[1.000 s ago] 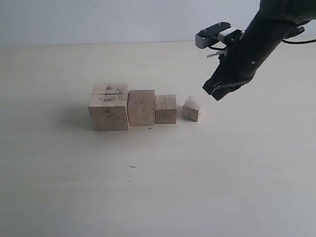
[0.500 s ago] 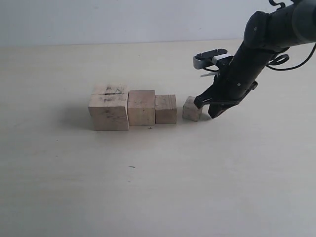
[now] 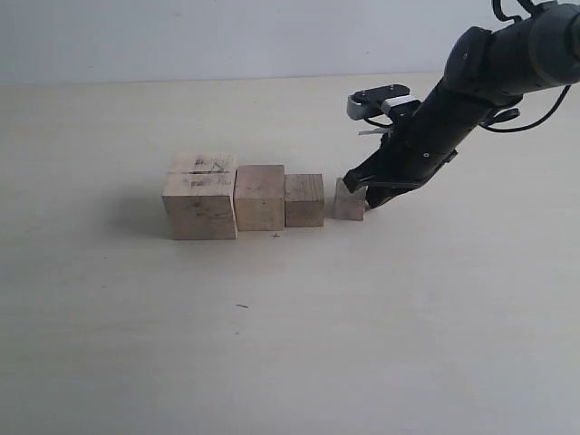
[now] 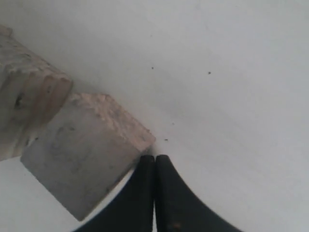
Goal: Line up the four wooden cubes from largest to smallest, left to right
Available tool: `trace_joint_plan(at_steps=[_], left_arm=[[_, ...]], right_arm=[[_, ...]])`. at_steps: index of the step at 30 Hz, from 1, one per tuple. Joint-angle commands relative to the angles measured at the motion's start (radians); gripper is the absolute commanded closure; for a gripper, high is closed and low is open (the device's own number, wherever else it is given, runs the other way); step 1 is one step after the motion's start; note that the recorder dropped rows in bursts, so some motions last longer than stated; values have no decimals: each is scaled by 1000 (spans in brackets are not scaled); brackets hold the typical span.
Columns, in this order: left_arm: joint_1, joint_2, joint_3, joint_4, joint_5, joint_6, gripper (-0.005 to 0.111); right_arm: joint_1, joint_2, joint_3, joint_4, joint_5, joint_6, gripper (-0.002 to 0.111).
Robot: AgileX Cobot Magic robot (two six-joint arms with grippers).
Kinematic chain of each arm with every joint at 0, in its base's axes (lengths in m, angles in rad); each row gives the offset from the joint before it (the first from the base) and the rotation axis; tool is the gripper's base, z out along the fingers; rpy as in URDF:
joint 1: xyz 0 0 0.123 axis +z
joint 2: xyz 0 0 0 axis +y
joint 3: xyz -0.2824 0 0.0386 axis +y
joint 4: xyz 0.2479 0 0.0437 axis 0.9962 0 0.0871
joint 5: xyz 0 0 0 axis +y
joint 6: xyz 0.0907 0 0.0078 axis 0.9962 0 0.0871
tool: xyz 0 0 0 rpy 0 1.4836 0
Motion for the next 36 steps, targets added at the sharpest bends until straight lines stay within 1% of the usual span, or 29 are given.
trace_joint_plan(at_steps=[1, 7, 16, 19, 23, 36], left_arm=[[-7, -6, 0, -2, -3, 3, 107], [-7, -6, 0, -2, -3, 3, 107], [-7, -6, 0, -2, -3, 3, 107], [-7, -6, 0, -2, -3, 3, 107], [-7, -6, 0, -2, -3, 3, 107], [-7, -6, 0, -2, -3, 3, 107]], right_arm=[[0, -1, -3, 41, -12, -62, 108], [0, -1, -3, 46, -9, -67, 108], [0, -1, -3, 160, 24, -167, 108], [0, -1, -3, 165, 24, -158, 108], [0, -1, -3, 165, 20, -81, 108], [0, -1, -3, 172, 36, -97, 108]])
